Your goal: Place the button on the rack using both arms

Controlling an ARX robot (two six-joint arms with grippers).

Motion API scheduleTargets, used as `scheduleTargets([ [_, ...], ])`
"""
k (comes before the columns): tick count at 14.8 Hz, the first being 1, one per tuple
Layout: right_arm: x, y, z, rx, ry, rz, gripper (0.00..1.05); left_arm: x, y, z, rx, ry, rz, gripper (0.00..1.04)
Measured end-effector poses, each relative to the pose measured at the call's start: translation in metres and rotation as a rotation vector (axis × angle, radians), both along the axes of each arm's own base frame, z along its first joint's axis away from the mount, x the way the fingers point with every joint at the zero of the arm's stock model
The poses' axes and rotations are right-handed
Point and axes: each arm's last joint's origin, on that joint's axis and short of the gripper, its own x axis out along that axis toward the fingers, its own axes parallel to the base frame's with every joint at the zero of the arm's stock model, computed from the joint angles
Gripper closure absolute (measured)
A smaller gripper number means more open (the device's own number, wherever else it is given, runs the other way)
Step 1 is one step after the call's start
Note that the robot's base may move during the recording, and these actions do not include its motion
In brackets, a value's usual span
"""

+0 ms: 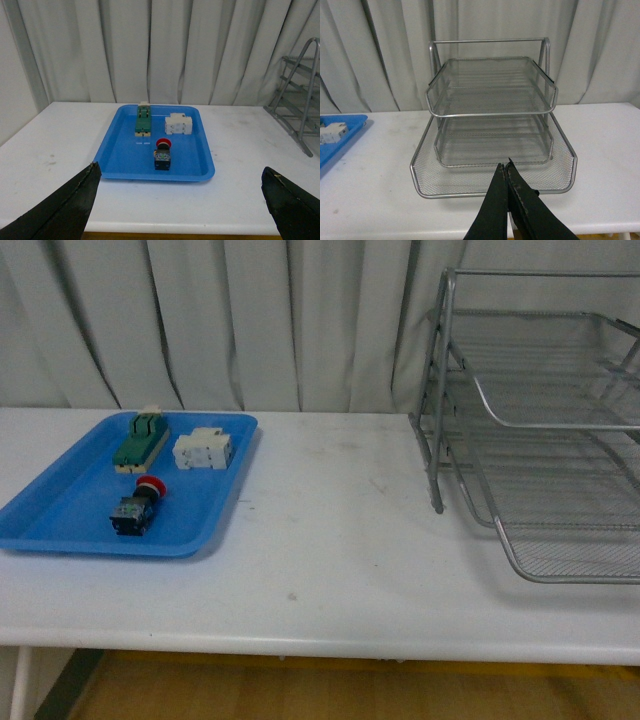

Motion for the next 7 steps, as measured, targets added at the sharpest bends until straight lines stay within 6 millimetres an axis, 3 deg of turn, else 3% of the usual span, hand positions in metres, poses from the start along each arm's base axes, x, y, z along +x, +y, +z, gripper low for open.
scheduleTargets([
  [5, -0.012, 0.0, -0.003, 0.0, 0.01, 0.003, 1.03, 0.0, 0.0, 0.0, 0.0, 0.001, -0.001, 0.07],
  [6, -0.012, 0.0, -0.003, -0.002, 0.01, 0.003, 1.0, 0.0, 0.0, 0.0, 0.0, 0.001, 0.0, 0.07],
  [7, -0.012, 0.0, -0.003, -0.002, 0.009, 0.003, 0.89, 0.0, 0.0, 0.0, 0.0, 0.0, 0.0, 0.07],
])
